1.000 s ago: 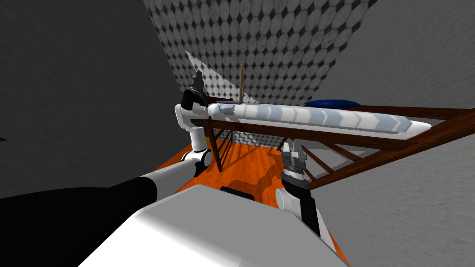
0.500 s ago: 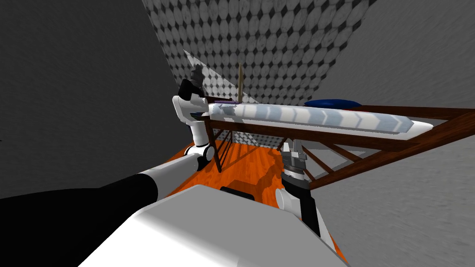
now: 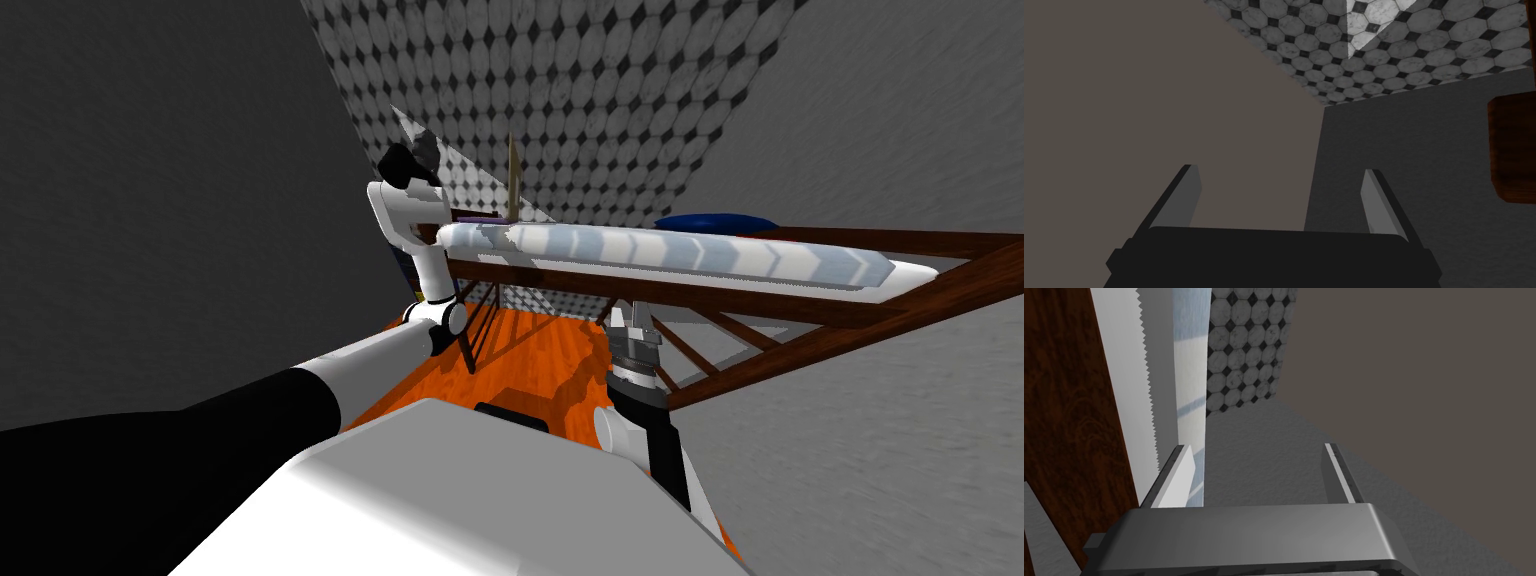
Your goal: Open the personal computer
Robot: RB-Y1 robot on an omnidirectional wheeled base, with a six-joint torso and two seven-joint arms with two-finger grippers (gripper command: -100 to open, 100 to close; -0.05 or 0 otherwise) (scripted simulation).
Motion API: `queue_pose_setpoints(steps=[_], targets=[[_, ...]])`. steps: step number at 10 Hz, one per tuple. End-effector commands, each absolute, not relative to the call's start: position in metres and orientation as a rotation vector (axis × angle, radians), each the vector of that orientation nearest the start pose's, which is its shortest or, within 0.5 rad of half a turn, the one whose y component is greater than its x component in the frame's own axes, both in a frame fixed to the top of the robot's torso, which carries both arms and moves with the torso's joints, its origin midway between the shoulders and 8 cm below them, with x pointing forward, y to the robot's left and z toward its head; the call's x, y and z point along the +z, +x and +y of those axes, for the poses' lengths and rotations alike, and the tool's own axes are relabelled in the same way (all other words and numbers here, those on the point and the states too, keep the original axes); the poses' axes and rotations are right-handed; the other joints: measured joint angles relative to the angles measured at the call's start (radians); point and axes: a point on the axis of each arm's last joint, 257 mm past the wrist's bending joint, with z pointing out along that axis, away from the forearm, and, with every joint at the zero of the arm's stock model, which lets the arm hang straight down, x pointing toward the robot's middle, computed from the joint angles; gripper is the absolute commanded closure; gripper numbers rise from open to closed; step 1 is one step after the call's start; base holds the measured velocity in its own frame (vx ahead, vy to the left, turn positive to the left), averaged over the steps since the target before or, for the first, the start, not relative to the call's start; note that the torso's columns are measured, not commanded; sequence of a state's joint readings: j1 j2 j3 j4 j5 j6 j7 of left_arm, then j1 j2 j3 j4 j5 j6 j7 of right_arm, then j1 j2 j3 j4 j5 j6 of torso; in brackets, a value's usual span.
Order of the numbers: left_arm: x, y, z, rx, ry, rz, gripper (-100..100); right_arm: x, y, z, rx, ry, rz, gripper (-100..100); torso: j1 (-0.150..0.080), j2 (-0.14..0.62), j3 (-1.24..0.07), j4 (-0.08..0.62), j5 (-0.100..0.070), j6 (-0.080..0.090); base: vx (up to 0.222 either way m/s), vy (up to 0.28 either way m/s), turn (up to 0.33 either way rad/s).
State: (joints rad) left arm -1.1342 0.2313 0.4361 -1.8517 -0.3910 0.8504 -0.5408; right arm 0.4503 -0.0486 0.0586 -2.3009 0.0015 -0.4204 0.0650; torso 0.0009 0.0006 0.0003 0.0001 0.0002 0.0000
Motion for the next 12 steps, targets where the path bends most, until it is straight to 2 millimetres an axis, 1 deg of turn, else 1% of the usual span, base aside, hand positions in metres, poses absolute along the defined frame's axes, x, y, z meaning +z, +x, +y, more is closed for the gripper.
queue_pose_setpoints(steps=[1, 2, 3, 4, 5, 6, 7, 8, 9, 10, 11, 12], targets=[[0.374, 0.536, 0.364, -0.523, -0.771, 0.79, -100, 0.033, 0.359, -0.25, 1.314, 0.613, 0.683, 0, -0.001, 0.0, 0.0, 0.0, 0.0, 0.0, 0.041, -0.035, -0.002], [0.377, 0.534, 0.362, -0.528, -0.768, 0.785, -100, 0.033, 0.359, -0.25, 1.314, 0.613, 0.683, 0, -0.001, -0.001, 0.0, 0.0, 0.0, 0.0, 0.021, -0.014, 0.001], [0.374, 0.545, 0.363, -0.511, -0.805, 0.829, -100, 0.034, 0.359, -0.25, 1.314, 0.613, 0.683, 0, 0.0, 0.0, 0.0, 0.0, 0.0, 0.0, 0.042, -0.032, -0.013], [0.386, 0.54, 0.358, -0.528, -0.799, 0.817, -100, 0.033, 0.359, -0.25, 1.314, 0.613, 0.683, 0, -0.001, -0.001, 0.0, 0.0, 0.0, 0.0, 0.049, -0.034, -0.006], [0.379, 0.549, 0.36, -0.506, -0.831, 0.859, -100, 0.033, 0.359, -0.25, 1.314, 0.613, 0.683, 0, -0.002, -0.001, -0.001, 0.0, 0.0, 0.0, 0.065, -0.056, -0.015], [0.39, 0.546, 0.354, -0.524, -0.831, 0.856, -100, 0.033, 0.359, -0.25, 1.314, 0.613, 0.683, 0, -0.003, -0.002, -0.001, -0.001, -0.001, 0.0, 0.055, -0.055, -0.002], [0.386, 0.555, 0.353, -0.506, -0.857, 0.897, -100, 0.034, 0.359, -0.25, 1.314, 0.613, 0.683, 0, -0.002, -0.001, -0.001, 0.0, -0.001, 0.0, 0.047, -0.061, -0.013], [0.398, 0.548, 0.347, -0.526, -0.856, 0.89, -100, 0.034, 0.359, -0.25, 1.314, 0.613, 0.683, 0, -0.002, -0.001, 0.0, 0.0, 0.0, 0.0, 0.04, -0.052, -0.006], [0.395, 0.556, 0.345, -0.511, -0.88, 0.931, -100, 0.034, 0.359, -0.25, 1.314, 0.613, 0.683, 0, -0.001, 0.001, 0.0, 0.0, 0.0, 0.0, 0.074, -0.06, -0.013], [0.407, 0.55, 0.339, -0.53, -0.877, 0.923, -100, 0.033, 0.359, -0.25, 1.314, 0.613, 0.683, 0, -0.001, -0.001, 0.0, 0.0, 0.0, 0.0, 0.06, -0.046, -0.002], [0.4, 0.556, 0.338, -0.512, -0.904, 0.965, -100, 0.034, 0.359, -0.25, 1.314, 0.613, 0.683, 0, 0.0, -0.001, 0.0, 0.0, 0.0, 0.0, 0.059, -0.049, -0.013], [0.411, 0.552, 0.332, -0.528, -0.897, 0.961, -100, 0.033, 0.359, -0.25, 1.314, 0.613, 0.683, 0, 0.0, -0.001, 0.0, 0.0, 0.0, 0.0, 0.05, -0.046, -0.005]])
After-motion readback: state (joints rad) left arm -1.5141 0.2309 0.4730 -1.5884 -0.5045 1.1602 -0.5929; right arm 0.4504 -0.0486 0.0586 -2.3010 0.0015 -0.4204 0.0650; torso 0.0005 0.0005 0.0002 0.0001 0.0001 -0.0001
